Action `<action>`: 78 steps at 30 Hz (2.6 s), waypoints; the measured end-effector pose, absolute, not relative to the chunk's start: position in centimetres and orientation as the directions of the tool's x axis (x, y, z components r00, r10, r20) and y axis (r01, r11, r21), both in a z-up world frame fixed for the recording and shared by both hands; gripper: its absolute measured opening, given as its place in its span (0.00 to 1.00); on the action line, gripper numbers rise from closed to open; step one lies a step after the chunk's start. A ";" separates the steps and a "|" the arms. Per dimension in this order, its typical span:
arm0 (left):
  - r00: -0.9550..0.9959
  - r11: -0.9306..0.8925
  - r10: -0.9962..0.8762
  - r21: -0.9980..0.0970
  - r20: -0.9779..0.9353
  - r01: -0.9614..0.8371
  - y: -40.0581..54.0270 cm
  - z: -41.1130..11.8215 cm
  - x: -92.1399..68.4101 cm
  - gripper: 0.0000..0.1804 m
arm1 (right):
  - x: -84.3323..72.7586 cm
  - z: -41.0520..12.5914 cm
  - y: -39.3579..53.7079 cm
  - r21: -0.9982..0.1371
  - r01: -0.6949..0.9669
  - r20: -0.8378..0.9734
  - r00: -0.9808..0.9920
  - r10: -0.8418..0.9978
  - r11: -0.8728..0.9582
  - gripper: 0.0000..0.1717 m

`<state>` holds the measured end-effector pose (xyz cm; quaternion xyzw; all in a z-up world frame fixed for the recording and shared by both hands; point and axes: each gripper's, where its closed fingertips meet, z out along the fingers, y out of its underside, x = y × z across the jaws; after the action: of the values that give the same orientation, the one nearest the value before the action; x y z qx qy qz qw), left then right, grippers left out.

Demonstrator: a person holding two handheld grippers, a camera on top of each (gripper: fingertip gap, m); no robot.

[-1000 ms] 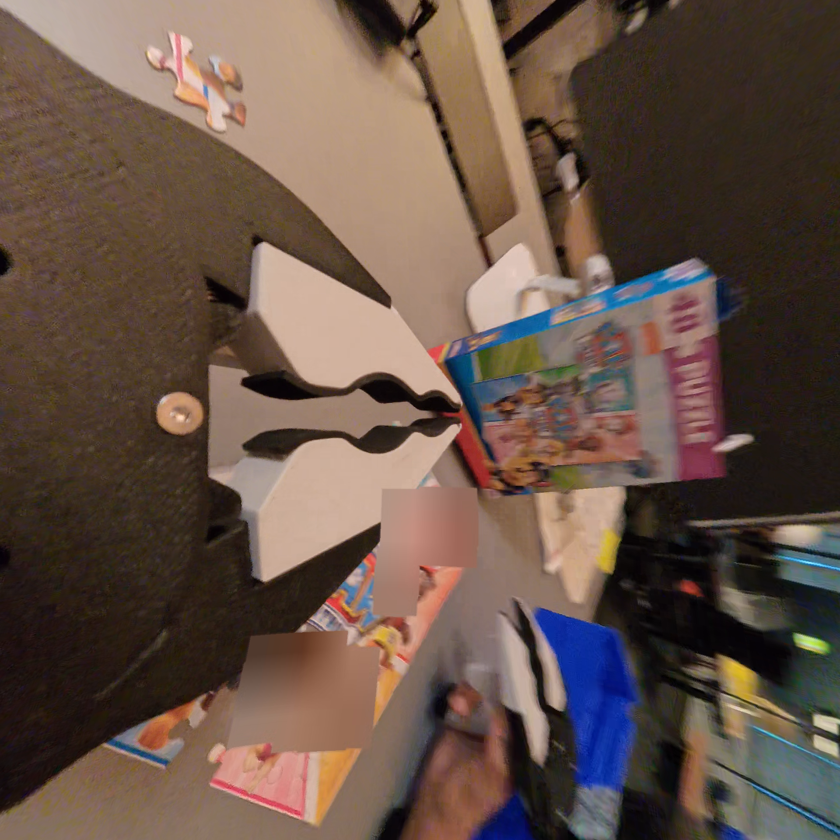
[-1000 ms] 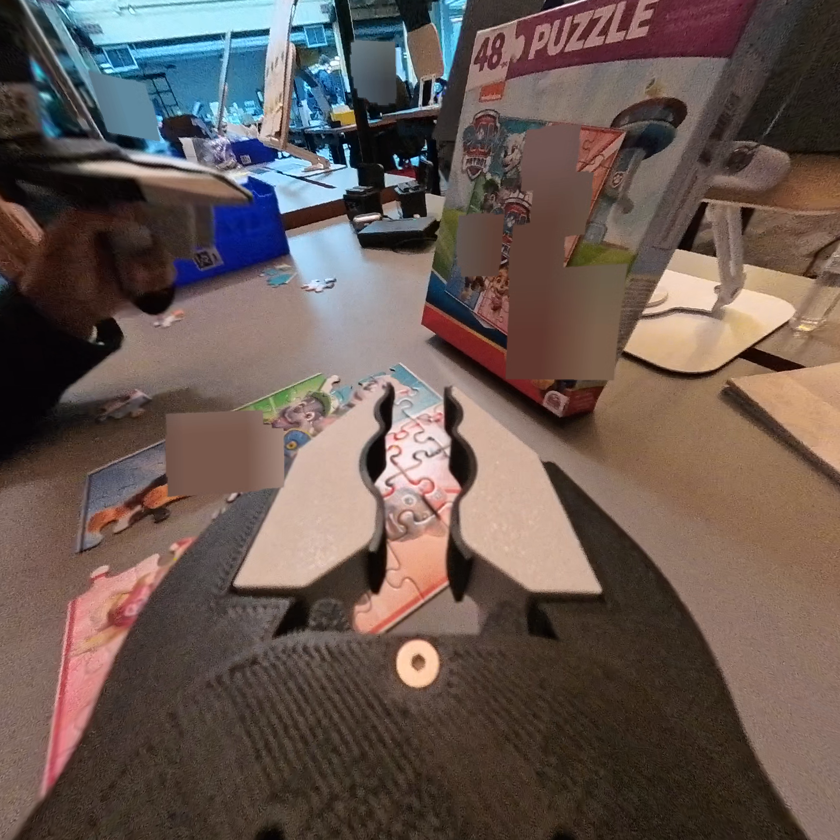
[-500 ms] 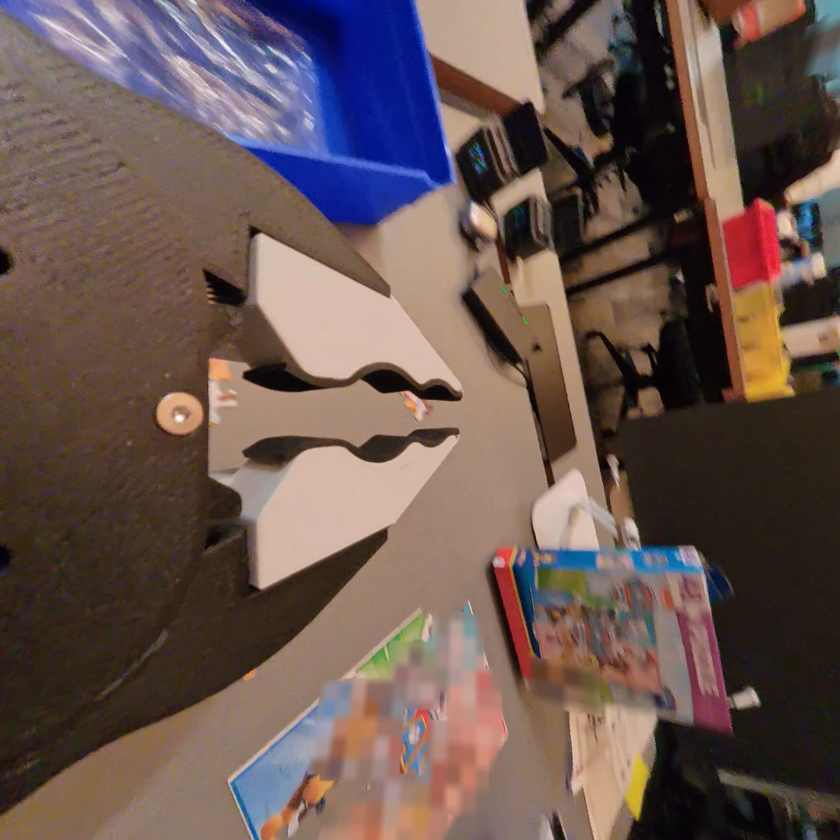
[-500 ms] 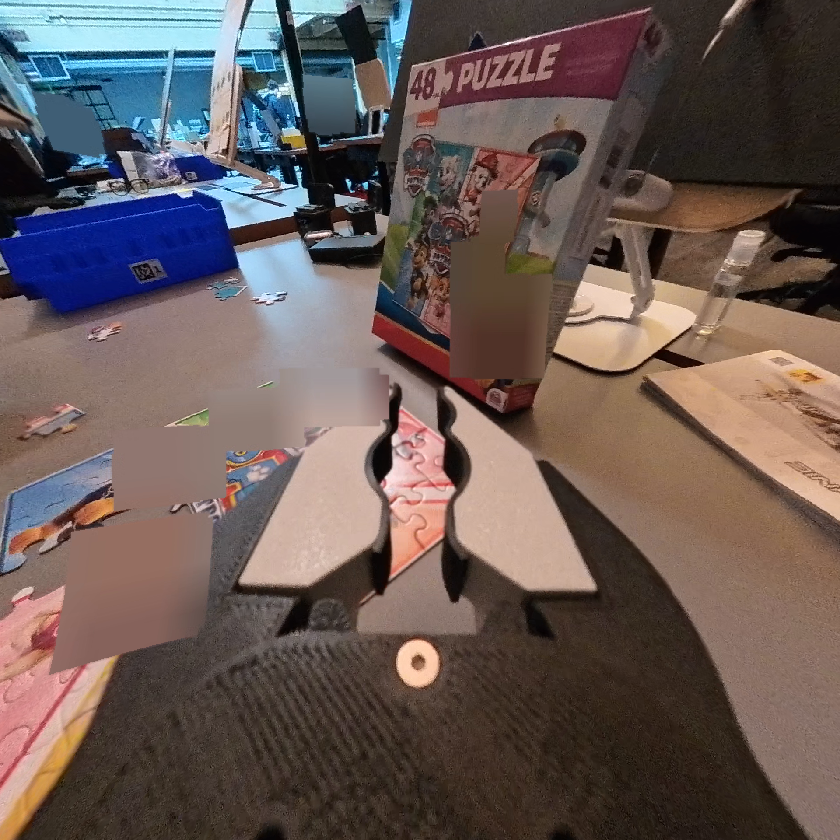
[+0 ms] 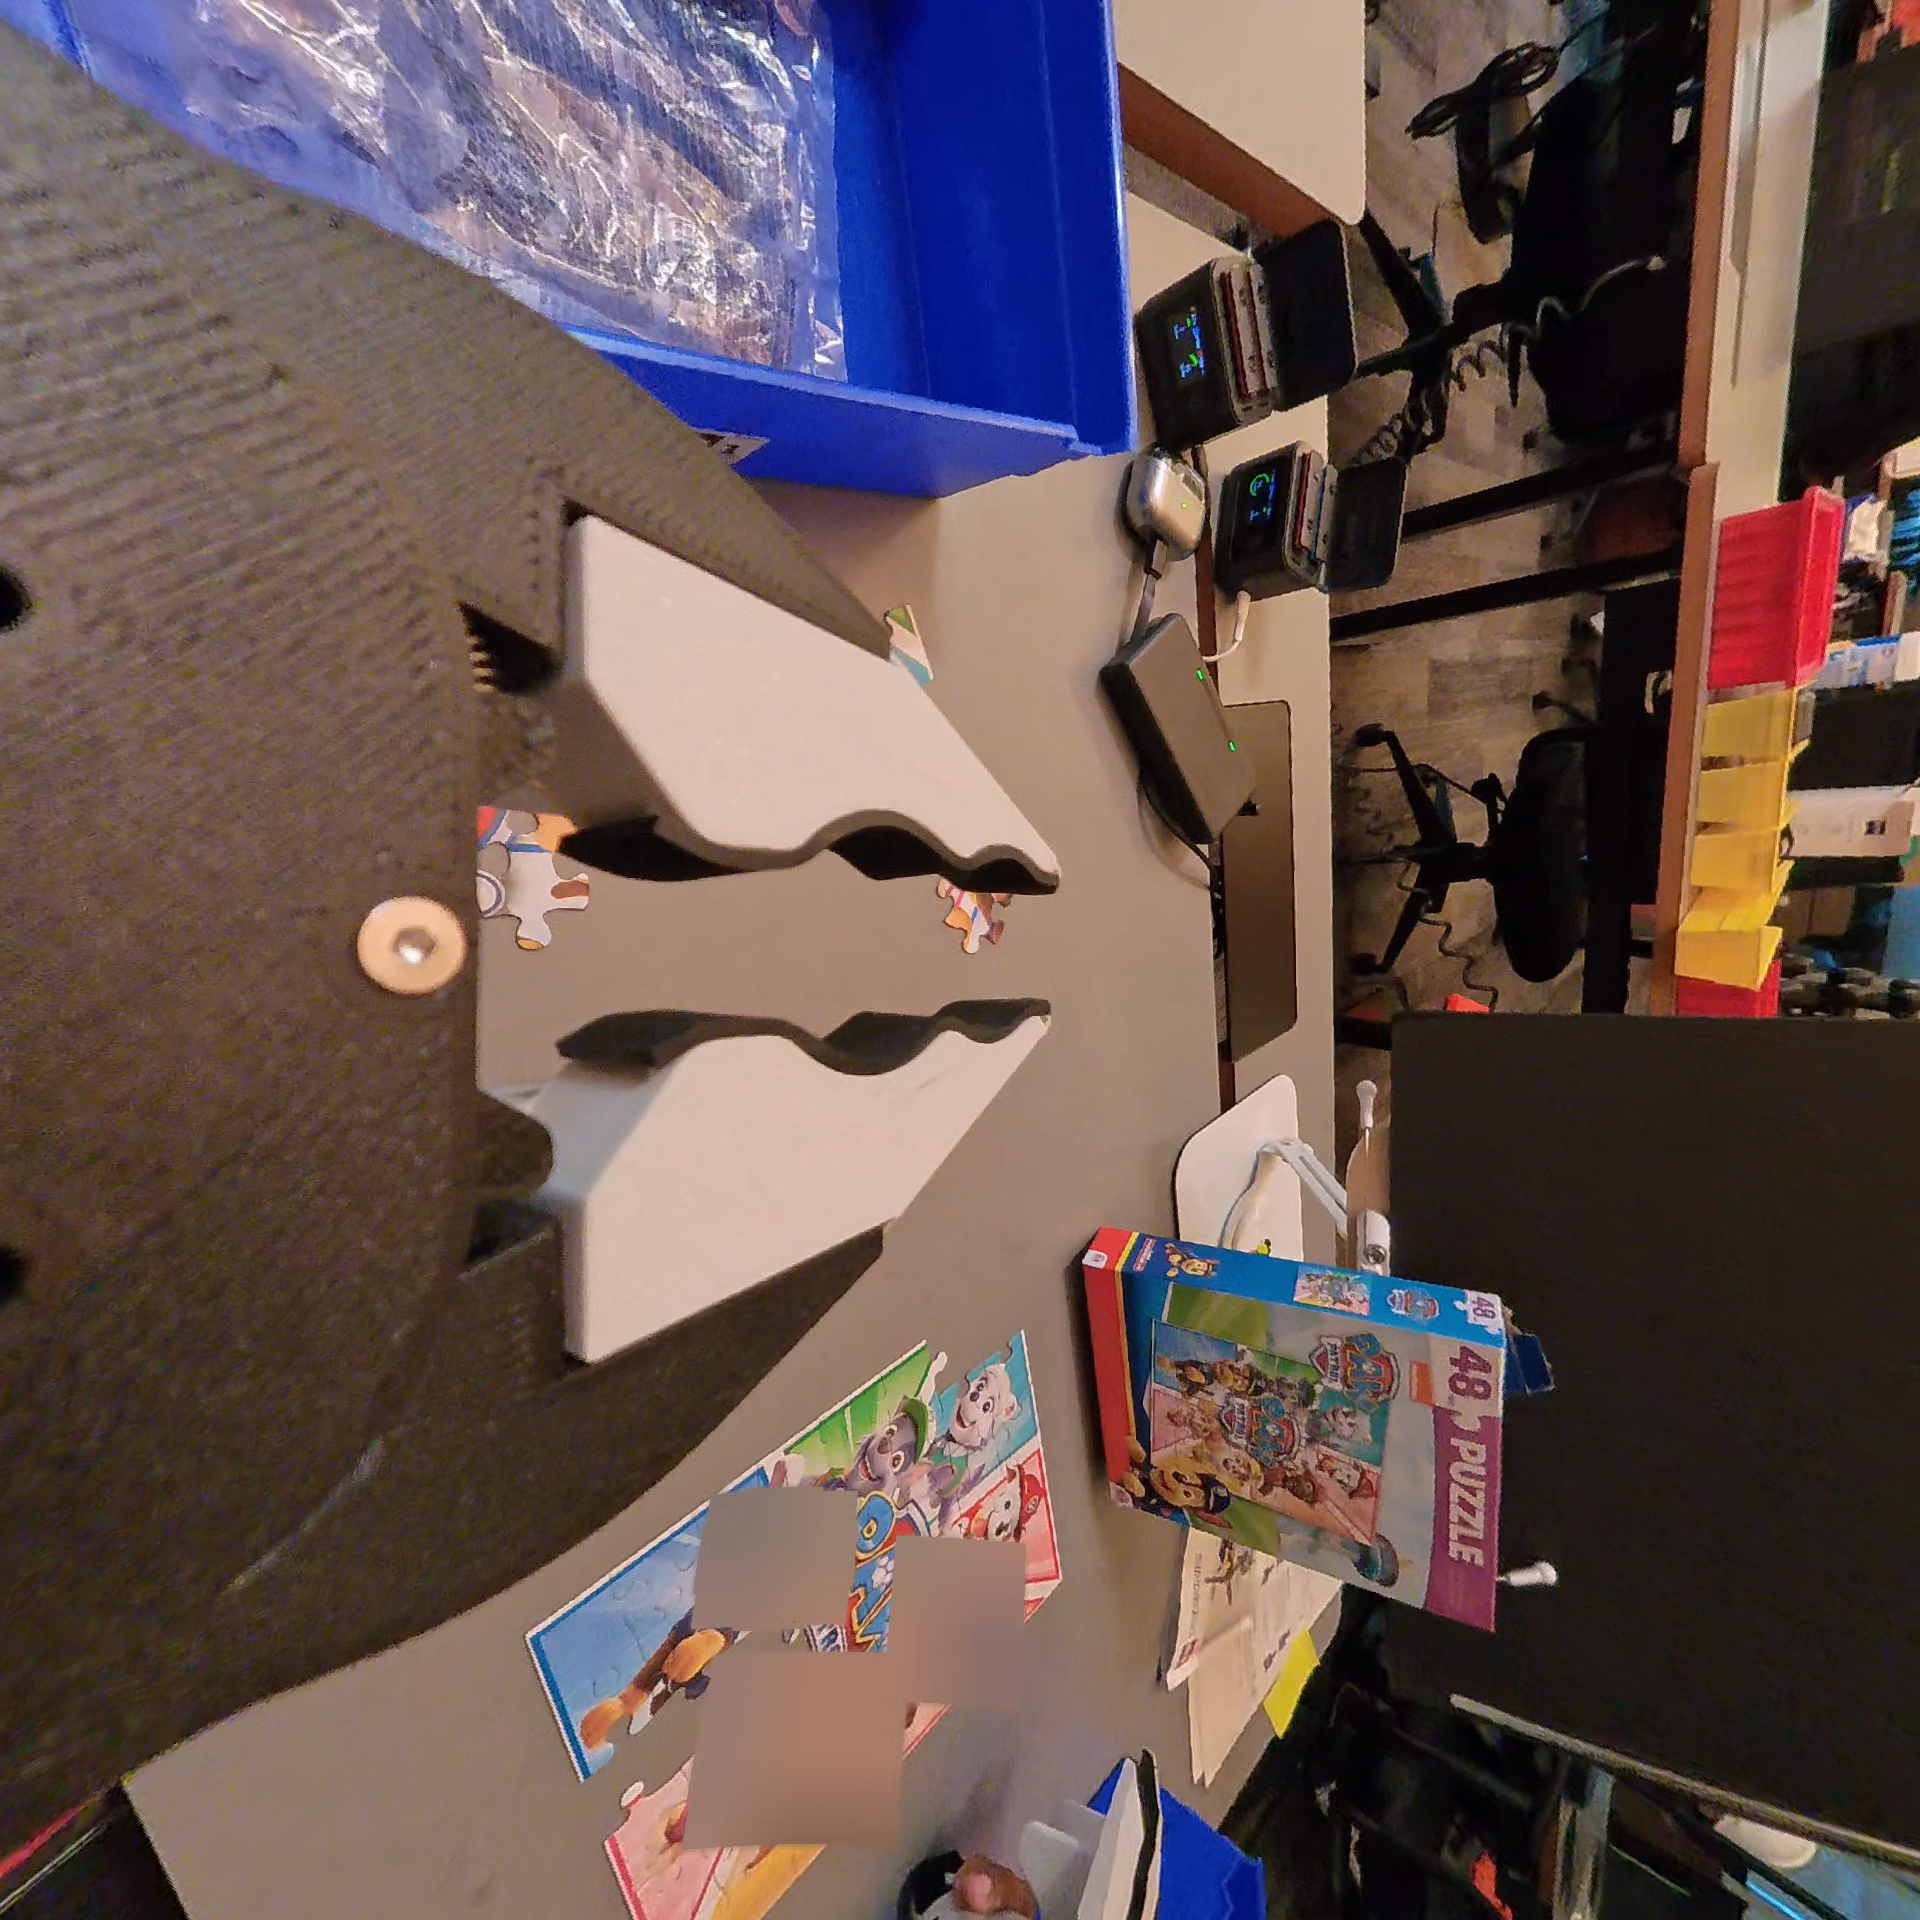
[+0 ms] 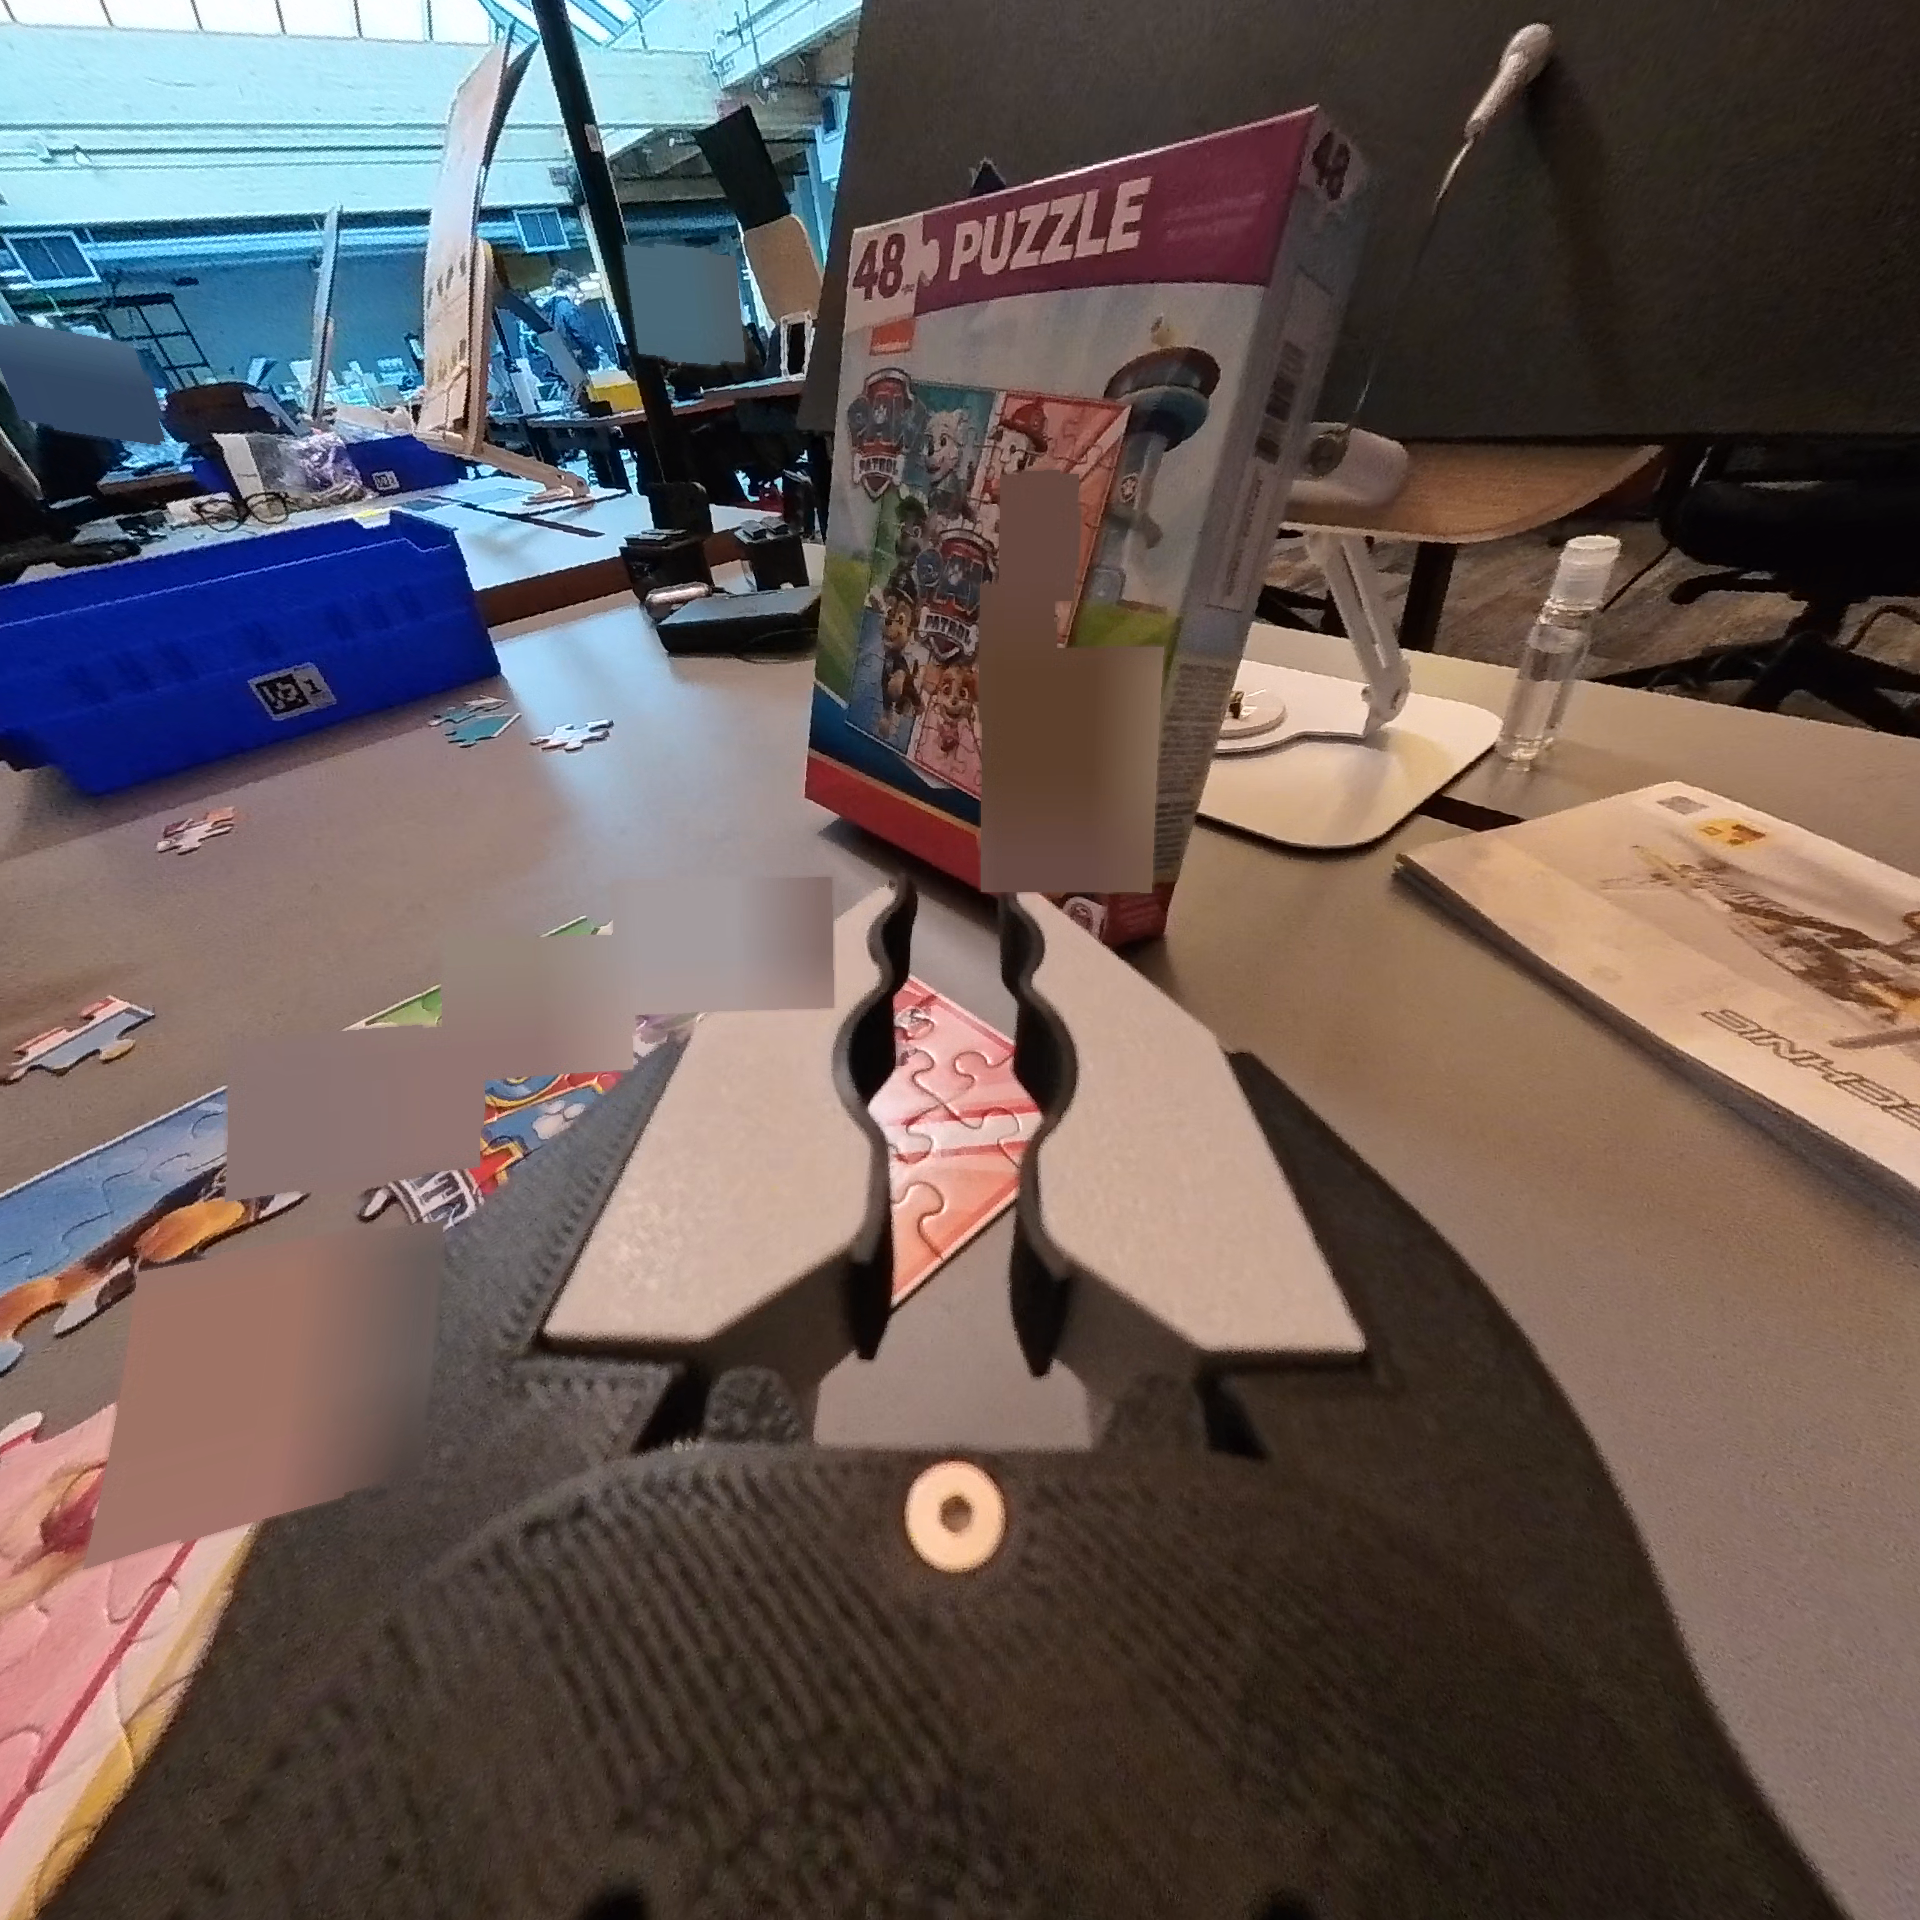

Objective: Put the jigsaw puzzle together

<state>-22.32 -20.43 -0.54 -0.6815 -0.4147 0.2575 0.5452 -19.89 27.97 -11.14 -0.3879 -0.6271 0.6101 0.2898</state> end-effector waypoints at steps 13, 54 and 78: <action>0.475 -0.080 0.874 -0.931 0.105 0.355 -20.1 -2.9 -24.1 0.18 | -20.0 -11.3 27.9 -0.989 0.142 -0.110 -0.533 0.839 -0.040 0.09; 0.354 -0.294 0.933 -0.697 -0.062 0.654 -14.7 -21.0 -35.4 0.32 | -19.9 -11.1 28.1 -0.990 0.131 -0.112 -0.518 0.848 -0.051 0.10; 0.620 -0.346 0.781 -0.775 0.074 0.529 -9.5 -19.3 -31.5 0.00 | -19.8 -10.9 27.5 -0.989 0.131 -0.128 -0.539 0.832 -0.067 0.10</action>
<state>-31.52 -9.47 -19.32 -0.8053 -0.4065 0.1568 0.4020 -19.77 27.49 -10.95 -0.3876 -0.6214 0.6193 0.2831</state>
